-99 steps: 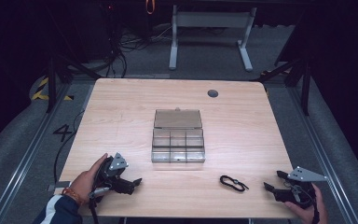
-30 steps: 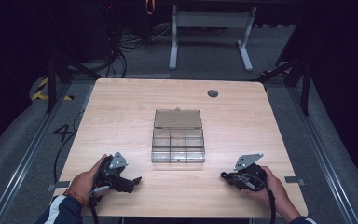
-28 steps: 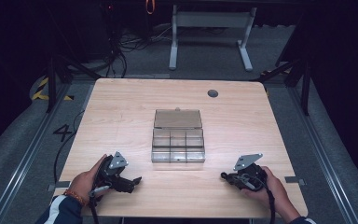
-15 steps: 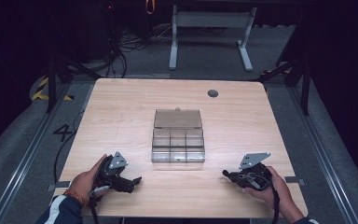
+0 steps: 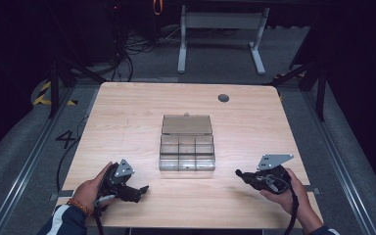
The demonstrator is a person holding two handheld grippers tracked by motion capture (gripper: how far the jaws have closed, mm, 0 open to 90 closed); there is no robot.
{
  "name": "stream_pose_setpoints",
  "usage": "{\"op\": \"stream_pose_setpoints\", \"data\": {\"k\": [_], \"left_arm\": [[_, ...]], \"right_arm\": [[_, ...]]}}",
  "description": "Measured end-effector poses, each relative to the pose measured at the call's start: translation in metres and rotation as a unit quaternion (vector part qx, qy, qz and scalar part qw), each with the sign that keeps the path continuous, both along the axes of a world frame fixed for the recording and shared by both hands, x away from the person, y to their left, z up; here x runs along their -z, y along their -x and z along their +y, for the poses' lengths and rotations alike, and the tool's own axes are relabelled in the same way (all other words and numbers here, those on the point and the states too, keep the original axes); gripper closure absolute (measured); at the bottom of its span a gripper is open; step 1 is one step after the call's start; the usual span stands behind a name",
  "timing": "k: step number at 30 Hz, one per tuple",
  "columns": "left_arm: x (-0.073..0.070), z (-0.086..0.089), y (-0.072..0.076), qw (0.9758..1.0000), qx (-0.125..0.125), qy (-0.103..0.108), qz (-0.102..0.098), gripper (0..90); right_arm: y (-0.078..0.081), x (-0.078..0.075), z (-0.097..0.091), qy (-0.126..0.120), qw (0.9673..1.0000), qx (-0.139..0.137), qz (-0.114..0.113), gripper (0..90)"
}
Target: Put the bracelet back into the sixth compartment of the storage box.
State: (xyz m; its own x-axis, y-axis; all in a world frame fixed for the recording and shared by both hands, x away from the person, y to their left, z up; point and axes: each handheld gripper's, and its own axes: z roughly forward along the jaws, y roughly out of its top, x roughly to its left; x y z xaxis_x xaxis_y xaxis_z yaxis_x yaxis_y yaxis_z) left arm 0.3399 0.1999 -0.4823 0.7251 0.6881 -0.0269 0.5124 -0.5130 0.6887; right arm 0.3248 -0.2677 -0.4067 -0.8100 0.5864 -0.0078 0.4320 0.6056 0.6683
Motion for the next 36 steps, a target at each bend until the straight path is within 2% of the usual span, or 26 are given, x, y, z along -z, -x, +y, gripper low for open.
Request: {"op": "stream_pose_setpoints", "data": {"k": [13, 17, 23, 36], "left_arm": [[0.000, 0.000, 0.000, 1.0000, 0.000, 0.000, 0.000, 0.1], [0.000, 0.000, 0.000, 1.0000, 0.000, 0.000, 0.000, 0.1], [0.000, 0.000, 0.000, 1.0000, 0.000, 0.000, 0.000, 0.1], [0.000, 0.000, 0.000, 1.0000, 0.000, 0.000, 0.000, 0.1]], "right_arm": [[-0.019, -0.025, 0.020, -0.013, 0.9992, -0.016, -0.033, 83.2], [-0.022, -0.031, 0.025, -0.013, 0.9990, -0.019, -0.037, 83.1], [-0.028, -0.036, 0.033, 0.003, 0.9989, -0.029, -0.035, 83.1], [-0.044, -0.046, 0.059, 0.022, 0.9978, -0.050, -0.037, 83.1]]}}
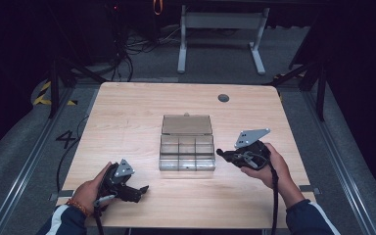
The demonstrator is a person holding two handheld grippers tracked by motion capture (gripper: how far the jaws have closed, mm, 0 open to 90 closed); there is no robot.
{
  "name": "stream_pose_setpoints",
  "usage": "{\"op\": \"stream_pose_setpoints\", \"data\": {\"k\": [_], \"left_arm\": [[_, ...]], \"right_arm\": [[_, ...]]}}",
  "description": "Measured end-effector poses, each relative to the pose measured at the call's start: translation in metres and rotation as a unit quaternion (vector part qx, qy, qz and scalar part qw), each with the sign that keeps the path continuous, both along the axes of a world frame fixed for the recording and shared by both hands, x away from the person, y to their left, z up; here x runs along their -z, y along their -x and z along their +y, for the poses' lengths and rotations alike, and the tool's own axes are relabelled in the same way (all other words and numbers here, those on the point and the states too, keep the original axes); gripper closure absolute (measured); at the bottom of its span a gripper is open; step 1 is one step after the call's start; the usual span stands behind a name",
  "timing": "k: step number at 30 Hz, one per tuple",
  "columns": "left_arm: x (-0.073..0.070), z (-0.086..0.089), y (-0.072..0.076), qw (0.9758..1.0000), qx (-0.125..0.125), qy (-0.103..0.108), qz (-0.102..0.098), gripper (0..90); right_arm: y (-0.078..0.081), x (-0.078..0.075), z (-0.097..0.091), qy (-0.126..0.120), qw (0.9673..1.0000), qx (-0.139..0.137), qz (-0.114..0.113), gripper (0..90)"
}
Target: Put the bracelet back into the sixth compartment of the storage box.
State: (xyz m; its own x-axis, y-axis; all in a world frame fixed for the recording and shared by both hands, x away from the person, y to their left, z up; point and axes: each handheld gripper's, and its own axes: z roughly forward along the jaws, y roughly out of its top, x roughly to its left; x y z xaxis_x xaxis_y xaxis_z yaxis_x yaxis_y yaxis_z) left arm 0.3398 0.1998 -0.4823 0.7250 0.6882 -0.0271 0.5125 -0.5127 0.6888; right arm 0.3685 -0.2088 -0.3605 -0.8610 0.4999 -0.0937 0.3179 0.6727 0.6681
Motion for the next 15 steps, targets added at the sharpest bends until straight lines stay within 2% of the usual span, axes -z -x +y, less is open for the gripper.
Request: {"op": "stream_pose_setpoints", "data": {"k": [15], "left_arm": [[0.000, 0.000, 0.000, 1.0000, 0.000, 0.000, 0.000, 0.1]], "right_arm": [[-0.016, -0.001, 0.026, 0.020, 0.9996, -0.016, 0.005, 83.1]]}}
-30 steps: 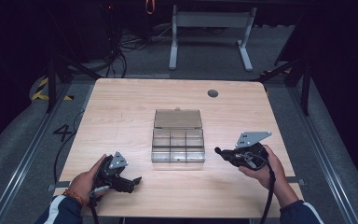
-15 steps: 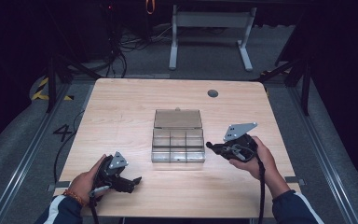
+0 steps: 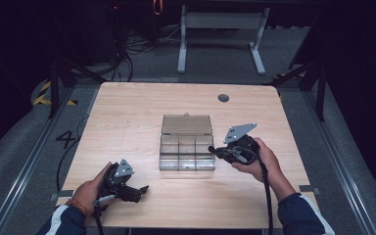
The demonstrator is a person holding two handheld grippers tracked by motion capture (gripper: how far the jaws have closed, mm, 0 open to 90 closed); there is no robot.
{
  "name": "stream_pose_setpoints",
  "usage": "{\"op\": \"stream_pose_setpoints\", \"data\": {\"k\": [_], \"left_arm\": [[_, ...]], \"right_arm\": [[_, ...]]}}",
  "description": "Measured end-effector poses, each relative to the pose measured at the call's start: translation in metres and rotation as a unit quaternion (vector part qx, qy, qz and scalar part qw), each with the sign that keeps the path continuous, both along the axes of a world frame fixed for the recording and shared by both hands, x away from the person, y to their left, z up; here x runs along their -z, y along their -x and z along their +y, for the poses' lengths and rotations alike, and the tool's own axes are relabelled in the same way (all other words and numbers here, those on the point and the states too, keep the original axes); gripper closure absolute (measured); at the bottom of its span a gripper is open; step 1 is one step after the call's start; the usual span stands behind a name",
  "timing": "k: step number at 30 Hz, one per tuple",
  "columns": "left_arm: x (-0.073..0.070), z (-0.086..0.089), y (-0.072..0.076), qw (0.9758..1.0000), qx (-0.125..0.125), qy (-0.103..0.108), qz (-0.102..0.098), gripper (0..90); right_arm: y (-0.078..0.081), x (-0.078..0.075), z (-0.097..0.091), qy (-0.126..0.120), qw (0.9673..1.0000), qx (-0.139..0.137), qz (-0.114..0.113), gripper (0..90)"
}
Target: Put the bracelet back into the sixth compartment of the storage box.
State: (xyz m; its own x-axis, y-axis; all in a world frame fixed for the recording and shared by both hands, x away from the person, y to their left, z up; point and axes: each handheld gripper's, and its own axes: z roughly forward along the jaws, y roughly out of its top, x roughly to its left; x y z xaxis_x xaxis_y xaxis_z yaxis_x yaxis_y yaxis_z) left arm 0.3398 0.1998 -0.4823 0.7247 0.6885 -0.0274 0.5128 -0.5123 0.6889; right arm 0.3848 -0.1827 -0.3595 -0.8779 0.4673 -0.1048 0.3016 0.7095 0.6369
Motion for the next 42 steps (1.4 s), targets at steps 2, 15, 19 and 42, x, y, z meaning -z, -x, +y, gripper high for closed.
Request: {"op": "stream_pose_setpoints", "data": {"k": [2, 15, 19, 42], "left_arm": [[0.000, 0.000, 0.000, 1.0000, 0.000, 0.000, 0.000, 0.1], [0.000, 0.000, 0.000, 1.0000, 0.000, 0.000, 0.000, 0.1], [0.000, 0.000, 0.000, 1.0000, 0.000, 0.000, 0.000, 0.1], [0.000, 0.000, 0.000, 1.0000, 0.000, 0.000, 0.000, 0.1]], "right_arm": [[-0.002, 0.002, 0.005, 0.003, 1.0000, -0.003, 0.003, 83.1], [-0.016, 0.017, 0.032, 0.032, 0.9992, -0.014, 0.019, 83.1], [-0.023, 0.023, 0.041, 0.045, 0.9986, -0.015, 0.024, 83.1], [-0.042, 0.060, 0.056, 0.092, 0.9929, 0.000, 0.076, 83.5]]}}
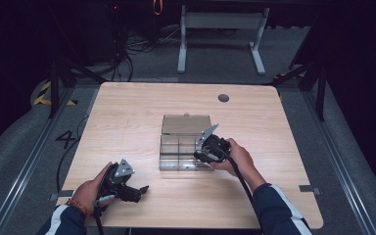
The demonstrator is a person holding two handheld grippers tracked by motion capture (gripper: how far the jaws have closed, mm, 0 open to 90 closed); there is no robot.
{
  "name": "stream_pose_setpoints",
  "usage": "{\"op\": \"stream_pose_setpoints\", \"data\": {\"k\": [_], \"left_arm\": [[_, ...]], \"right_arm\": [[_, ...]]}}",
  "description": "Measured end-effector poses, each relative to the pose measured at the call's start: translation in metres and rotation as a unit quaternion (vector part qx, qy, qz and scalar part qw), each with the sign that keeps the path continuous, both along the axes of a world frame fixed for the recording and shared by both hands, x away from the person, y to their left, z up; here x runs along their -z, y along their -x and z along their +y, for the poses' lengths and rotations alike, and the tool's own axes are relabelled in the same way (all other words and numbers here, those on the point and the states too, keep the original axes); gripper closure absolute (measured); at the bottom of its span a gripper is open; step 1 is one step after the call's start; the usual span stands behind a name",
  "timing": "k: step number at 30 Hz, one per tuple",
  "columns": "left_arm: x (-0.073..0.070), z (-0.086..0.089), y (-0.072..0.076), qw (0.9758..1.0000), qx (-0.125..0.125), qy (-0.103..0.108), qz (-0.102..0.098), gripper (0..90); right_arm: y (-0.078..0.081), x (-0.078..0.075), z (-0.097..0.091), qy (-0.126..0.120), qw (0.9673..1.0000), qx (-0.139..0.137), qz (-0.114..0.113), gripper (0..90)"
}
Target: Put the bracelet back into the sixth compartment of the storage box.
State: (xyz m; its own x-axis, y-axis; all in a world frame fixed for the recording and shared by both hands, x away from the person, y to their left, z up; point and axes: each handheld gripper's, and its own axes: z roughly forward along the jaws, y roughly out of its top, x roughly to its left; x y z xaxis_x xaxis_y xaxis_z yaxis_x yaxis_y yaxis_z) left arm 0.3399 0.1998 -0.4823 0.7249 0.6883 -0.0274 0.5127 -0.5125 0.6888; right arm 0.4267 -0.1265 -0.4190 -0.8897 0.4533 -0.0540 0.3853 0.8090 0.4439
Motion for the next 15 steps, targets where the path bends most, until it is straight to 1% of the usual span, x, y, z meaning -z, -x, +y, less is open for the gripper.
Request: {"op": "stream_pose_setpoints", "data": {"k": [3, 7, 13, 15], "left_arm": [[-0.0001, 0.0000, 0.0000, 1.0000, 0.000, 0.000, 0.000, 0.1], [0.0000, 0.0000, 0.0000, 1.0000, 0.000, 0.000, 0.000, 0.1], [0.0000, 0.0000, 0.0000, 1.0000, 0.000, 0.000, 0.000, 0.1], [0.0000, 0.0000, 0.0000, 1.0000, 0.000, 0.000, 0.000, 0.1]], "right_arm": [[-0.0028, 0.0038, 0.0010, 0.012, 0.9999, -0.001, 0.012, 83.5], [-0.0052, 0.0048, 0.0013, 0.004, 0.9997, 0.003, 0.024, 83.5], [-0.0073, 0.0097, 0.0039, 0.012, 0.9993, 0.004, 0.036, 83.3], [-0.0074, 0.0110, 0.0039, 0.010, 0.9991, 0.006, 0.040, 83.3]]}}
